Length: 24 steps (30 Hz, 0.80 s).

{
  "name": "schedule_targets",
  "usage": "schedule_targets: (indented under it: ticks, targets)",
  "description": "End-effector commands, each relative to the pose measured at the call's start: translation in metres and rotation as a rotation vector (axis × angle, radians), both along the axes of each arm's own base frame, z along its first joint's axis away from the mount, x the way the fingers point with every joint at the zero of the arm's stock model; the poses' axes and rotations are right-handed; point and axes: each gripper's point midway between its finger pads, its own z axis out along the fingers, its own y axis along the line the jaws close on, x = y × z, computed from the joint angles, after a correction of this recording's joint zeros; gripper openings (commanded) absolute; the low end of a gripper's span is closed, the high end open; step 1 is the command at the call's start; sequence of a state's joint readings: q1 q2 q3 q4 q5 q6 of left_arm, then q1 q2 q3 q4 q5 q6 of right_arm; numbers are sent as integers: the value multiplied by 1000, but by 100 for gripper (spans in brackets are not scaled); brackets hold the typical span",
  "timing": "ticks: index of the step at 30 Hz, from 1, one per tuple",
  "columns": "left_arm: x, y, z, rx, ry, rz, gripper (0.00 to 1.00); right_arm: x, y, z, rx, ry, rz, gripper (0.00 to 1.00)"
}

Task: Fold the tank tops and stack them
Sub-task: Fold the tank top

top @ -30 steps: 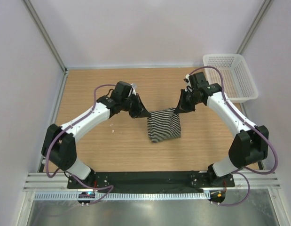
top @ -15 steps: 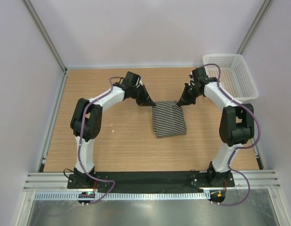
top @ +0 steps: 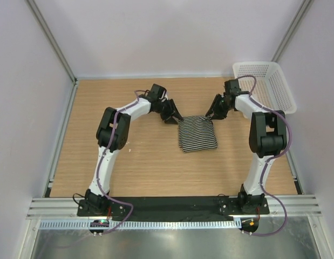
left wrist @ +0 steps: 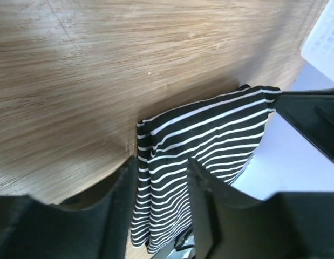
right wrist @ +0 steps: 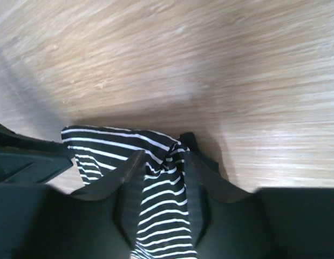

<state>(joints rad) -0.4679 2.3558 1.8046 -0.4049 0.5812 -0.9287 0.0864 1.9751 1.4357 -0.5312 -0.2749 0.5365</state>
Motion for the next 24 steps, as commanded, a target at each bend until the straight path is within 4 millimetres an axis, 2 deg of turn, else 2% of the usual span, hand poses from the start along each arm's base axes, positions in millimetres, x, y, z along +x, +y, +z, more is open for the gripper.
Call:
schedule_targets:
  ticks: [1, 3, 4, 5, 6, 7, 8, 9, 10, 11, 13, 14, 15, 16, 18, 20, 21, 22, 24]
  targets:
    - [12, -2, 45, -47, -107, -23, 46, 16, -4, 24, -4, -122, -25, 47]
    - [14, 2, 55, -27, -147, -11, 49, 16, -7, 36, -18, -162, -36, 53]
    - [11, 6, 70, -22, -179, -11, 50, 14, -10, 50, -25, -206, -42, 59]
    - [9, 8, 75, -18, -194, -8, 50, 13, -11, 58, -28, -230, -43, 59]
    - [-3, 11, 95, 9, -248, -3, 49, 6, -10, 84, -19, -322, -35, 54]
    - [-6, 7, 95, 9, -250, -13, 49, 2, -11, 77, -22, -307, -34, 50]
    - [-11, 5, 108, 0, -273, -17, 49, -2, -9, 85, -11, -329, -25, 44]
    - [-18, 3, 107, 10, -274, -19, 47, -3, -3, 90, 25, -348, -3, 39]
    - [-28, -8, 111, 8, -287, -41, 46, -7, 2, 85, 50, -336, 12, 36]
    - [-34, -13, 116, 4, -298, -52, 45, -7, 7, 79, 77, -317, 23, 27]
    - [-50, -30, 114, 5, -297, -84, 38, -9, 23, 78, 165, -295, 72, 18]
    - [-55, -36, 113, -1, -285, -87, 34, -9, 28, 72, 206, -267, 71, 11]
    - [-60, -43, 110, -17, -287, -96, 28, -6, 34, 65, 239, -258, 80, 8]
    - [-69, -51, 109, -30, -285, -112, 26, -10, 44, 62, 300, -239, 111, 6]
    - [-74, -60, 104, -43, -289, -116, 21, -6, 54, 52, 382, -220, 105, 3]
    - [-81, -68, 98, -46, -285, -128, 20, -12, 64, 49, 481, -192, 129, 1]
    - [-82, -73, 89, -51, -271, -132, 18, -5, 67, 52, 525, -211, 121, 1]
    - [-86, -78, 85, -55, -263, -146, 17, -6, 68, 41, 544, -188, 116, 1]
    - [-86, -81, 75, -46, -249, -149, 15, 1, 62, 33, 562, -186, 101, 1]
